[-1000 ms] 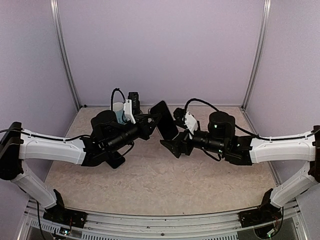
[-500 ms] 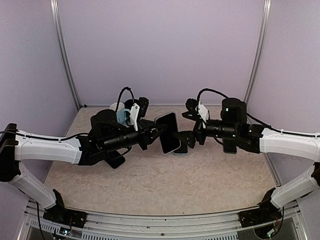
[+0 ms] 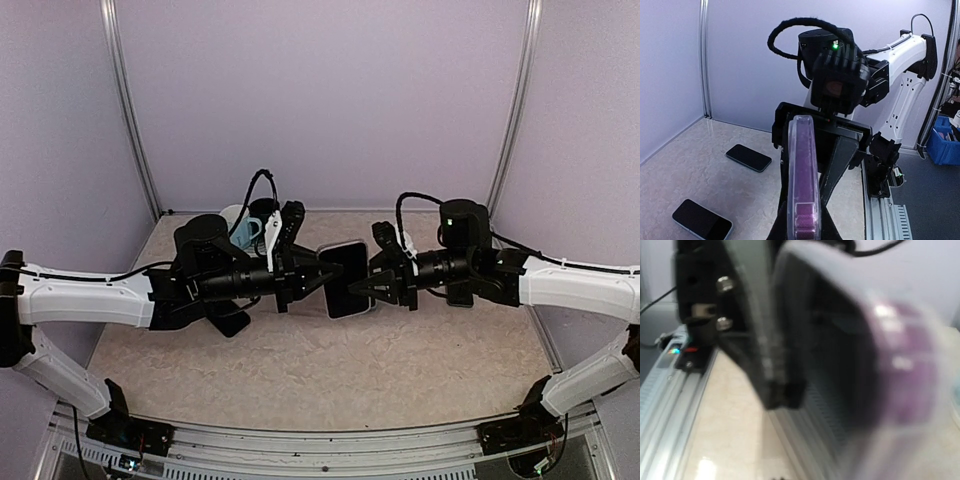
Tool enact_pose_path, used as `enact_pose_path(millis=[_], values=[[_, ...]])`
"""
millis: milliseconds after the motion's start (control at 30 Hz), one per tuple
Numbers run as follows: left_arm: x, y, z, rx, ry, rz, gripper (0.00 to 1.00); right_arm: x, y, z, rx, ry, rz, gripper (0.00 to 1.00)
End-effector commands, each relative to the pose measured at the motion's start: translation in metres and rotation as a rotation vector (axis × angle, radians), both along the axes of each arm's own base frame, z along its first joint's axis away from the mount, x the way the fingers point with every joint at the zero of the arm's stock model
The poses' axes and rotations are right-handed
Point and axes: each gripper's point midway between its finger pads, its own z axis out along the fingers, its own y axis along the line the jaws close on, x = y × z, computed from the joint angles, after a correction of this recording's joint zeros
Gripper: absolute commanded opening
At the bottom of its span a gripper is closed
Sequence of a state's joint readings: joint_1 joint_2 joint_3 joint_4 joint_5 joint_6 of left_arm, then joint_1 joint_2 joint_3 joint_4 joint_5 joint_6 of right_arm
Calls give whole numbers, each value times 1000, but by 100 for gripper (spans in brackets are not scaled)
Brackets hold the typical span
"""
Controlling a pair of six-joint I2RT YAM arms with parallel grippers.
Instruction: Put the phone into the phone case
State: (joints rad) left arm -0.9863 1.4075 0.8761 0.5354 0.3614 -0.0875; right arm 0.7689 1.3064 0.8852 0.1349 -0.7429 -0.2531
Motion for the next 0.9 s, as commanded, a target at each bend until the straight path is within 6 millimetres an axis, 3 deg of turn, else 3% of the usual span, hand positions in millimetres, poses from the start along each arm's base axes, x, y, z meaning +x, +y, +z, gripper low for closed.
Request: enact_pose_path(millis=[0, 200, 233, 300, 333, 367, 433, 600, 633, 767, 867], values=[[-13, 1, 49, -102, -97, -47, 0, -9, 3, -1, 7, 45, 76, 2], [-15, 0, 51, -96, -102, -58, 0, -12, -1, 7, 36, 34, 75, 0], [-15, 0, 50, -91, -101, -57, 5, -14, -2, 11, 52, 28, 85, 0], [-15, 1, 47, -81, -106, -50, 53, -19, -5, 22, 88, 26, 110, 0], [-15, 3, 46, -76, -114, -45, 68, -21, -7, 28, 106, 24, 124, 0], [-15, 4, 43, -70, -122, -44, 77, -23, -9, 34, 122, 19, 134, 0], [-19, 9, 35, -61, -135, -50, 83, -27, -12, 44, 152, 4, 146, 0], [-31, 13, 18, -57, -160, -90, 82, -39, -18, 66, 211, -35, 185, 0], [-33, 13, 15, -60, -162, -95, 78, -42, -19, 69, 219, -37, 194, 0], [-32, 11, 13, -66, -172, -84, 48, -50, -23, 80, 248, -53, 230, 0], [-35, 5, 12, -56, -180, -104, 43, -51, -24, 84, 254, -56, 228, 0]])
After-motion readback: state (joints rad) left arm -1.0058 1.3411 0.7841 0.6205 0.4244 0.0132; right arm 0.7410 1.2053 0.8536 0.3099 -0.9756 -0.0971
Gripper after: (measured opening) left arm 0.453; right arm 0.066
